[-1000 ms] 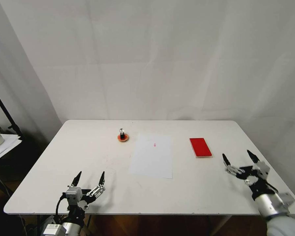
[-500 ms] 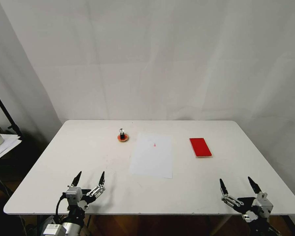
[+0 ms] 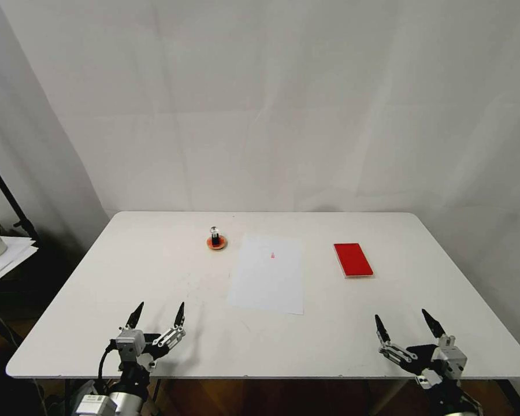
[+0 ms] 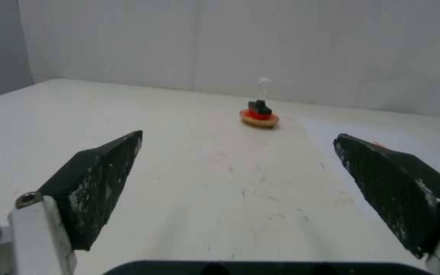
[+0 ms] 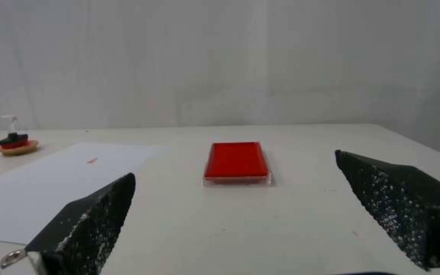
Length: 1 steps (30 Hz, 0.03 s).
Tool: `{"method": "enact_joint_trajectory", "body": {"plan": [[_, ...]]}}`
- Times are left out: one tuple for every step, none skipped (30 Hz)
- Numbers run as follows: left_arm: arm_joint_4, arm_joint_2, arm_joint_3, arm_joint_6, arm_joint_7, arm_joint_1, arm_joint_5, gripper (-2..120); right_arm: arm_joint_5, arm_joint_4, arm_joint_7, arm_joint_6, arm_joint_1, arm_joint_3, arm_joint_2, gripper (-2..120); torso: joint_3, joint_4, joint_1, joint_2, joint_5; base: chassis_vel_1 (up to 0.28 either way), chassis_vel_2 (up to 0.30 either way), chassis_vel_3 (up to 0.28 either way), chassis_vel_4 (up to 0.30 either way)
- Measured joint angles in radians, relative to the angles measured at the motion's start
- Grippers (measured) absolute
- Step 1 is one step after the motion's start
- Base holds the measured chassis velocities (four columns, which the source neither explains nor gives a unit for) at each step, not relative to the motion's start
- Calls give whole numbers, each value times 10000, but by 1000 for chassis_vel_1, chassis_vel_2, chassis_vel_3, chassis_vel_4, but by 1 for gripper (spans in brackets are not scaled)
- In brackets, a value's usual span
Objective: Pick up the stamp from the ink pad and place it onto another ink pad.
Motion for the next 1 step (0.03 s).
{"method": "enact_joint_trajectory", "body": {"plan": [[0, 0, 0, 0, 0, 0, 0, 100, 7, -1, -4, -2, 2, -1, 0, 100, 0, 0, 0, 0, 0, 0, 0, 0, 0]]}}
